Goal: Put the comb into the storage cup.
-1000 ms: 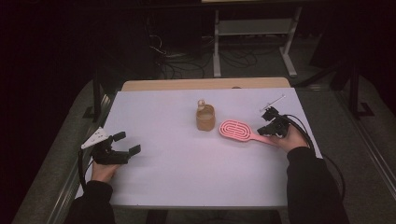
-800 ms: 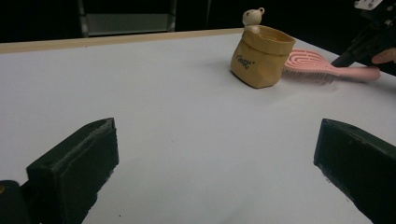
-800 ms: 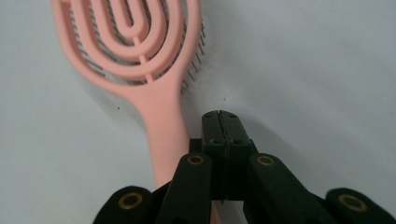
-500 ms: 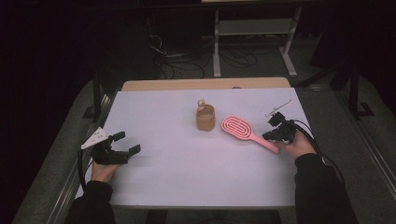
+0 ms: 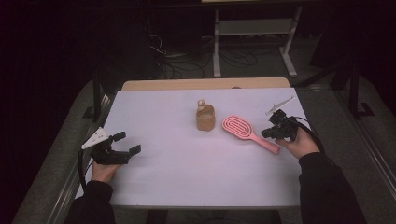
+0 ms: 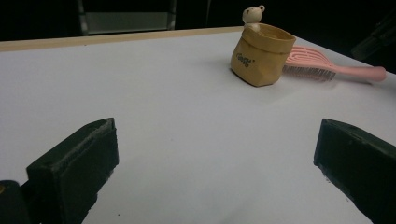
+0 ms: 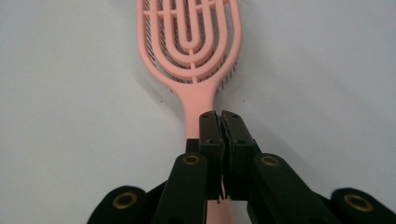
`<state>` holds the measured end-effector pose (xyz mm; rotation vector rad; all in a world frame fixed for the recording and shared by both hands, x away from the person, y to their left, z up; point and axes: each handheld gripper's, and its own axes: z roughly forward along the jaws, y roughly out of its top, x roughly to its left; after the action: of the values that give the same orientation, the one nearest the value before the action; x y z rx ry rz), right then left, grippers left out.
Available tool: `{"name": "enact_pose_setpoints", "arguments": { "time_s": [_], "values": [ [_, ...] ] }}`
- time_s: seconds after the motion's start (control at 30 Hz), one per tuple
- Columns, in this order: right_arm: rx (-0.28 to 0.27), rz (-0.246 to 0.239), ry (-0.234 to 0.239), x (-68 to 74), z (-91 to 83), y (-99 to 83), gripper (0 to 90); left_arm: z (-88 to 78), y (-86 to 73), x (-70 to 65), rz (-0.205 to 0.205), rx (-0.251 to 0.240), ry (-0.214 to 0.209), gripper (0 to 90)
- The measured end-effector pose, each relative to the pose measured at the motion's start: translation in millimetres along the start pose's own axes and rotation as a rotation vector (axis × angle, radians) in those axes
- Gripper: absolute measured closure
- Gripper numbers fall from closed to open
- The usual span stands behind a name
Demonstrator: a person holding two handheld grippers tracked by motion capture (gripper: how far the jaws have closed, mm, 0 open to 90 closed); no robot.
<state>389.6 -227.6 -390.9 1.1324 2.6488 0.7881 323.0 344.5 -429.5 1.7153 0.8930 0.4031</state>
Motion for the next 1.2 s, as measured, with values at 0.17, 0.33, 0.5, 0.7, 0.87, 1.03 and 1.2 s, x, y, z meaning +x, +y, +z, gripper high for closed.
{"name": "enact_pose_setpoints", "arguments": {
  "time_s": [0.17,0.33,0.5,0.7,0.87,1.03,1.2],
  "values": [
    [-0.005,-0.009,0.011,-0.4,-6.4,7.5,79.0,-0.3,0.1,0.1,0.0,-0.002,0.001,0.0],
    [-0.004,-0.015,0.008,-0.2,-7.2,12.4,64.7,0.0,0.0,0.3,-0.001,-0.001,0.0,0.0],
    [0.005,0.003,0.007,-1.5,-2.8,15.6,45.2,0.0,-0.1,0.2,-0.002,0.0,-0.001,0.0],
    [0.017,0.013,0.013,-2.7,3.8,16.7,22.7,0.1,-0.2,0.5,0.0,0.004,-0.003,0.0],
    [0.045,0.003,0.036,-2.9,12.7,17.9,2.7,0.3,-0.3,0.6,-0.001,0.004,-0.004,0.0],
    [0.07,-0.003,0.028,-2.5,21.5,19.7,0.0,0.5,-0.3,0.5,-0.002,0.006,-0.006,0.0],
    [0.103,-0.01,0.04,-2.1,31.4,21.3,0.0,0.1,-0.3,0.8,-0.003,0.004,-0.005,0.0]
  ]
}}
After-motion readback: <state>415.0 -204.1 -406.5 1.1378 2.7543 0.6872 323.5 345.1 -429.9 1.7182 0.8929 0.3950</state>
